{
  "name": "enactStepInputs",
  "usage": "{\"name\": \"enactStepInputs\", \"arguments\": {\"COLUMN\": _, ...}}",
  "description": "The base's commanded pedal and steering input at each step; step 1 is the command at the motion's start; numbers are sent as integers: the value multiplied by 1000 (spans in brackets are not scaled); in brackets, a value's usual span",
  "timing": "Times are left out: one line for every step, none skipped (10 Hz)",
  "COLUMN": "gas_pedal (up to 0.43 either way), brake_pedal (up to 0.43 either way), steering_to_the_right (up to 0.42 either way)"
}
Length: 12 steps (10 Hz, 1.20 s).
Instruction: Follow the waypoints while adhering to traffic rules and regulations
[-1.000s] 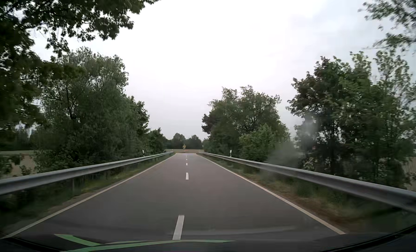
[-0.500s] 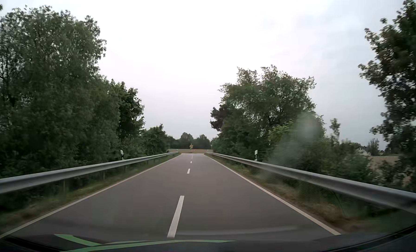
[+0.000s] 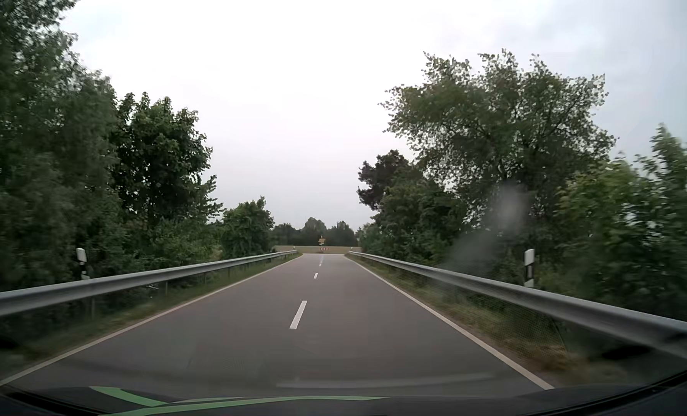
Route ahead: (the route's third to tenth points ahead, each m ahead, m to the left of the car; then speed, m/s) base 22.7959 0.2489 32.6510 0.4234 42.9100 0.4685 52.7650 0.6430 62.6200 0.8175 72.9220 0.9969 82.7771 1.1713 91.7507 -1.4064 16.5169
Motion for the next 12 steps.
{"name": "enactStepInputs", "arguments": {"gas_pedal": 0, "brake_pedal": 134, "steering_to_the_right": -8}}
{"name": "enactStepInputs", "arguments": {"gas_pedal": 0, "brake_pedal": 140, "steering_to_the_right": -7}}
{"name": "enactStepInputs", "arguments": {"gas_pedal": 0, "brake_pedal": 140, "steering_to_the_right": -7}}
{"name": "enactStepInputs", "arguments": {"gas_pedal": 0, "brake_pedal": 140, "steering_to_the_right": -5}}
{"name": "enactStepInputs", "arguments": {"gas_pedal": 0, "brake_pedal": 140, "steering_to_the_right": -4}}
{"name": "enactStepInputs", "arguments": {"gas_pedal": 0, "brake_pedal": 140, "steering_to_the_right": -4}}
{"name": "enactStepInputs", "arguments": {"gas_pedal": 0, "brake_pedal": 146, "steering_to_the_right": -3}}
{"name": "enactStepInputs", "arguments": {"gas_pedal": 0, "brake_pedal": 152, "steering_to_the_right": -3}}
{"name": "enactStepInputs", "arguments": {"gas_pedal": 0, "brake_pedal": 152, "steering_to_the_right": -3}}
{"name": "enactStepInputs", "arguments": {"gas_pedal": 0, "brake_pedal": 159, "steering_to_the_right": -3}}
{"name": "enactStepInputs", "arguments": {"gas_pedal": 0, "brake_pedal": 159, "steering_to_the_right": -4}}
{"name": "enactStepInputs", "arguments": {"gas_pedal": 0, "brake_pedal": 171, "steering_to_the_right": -3}}
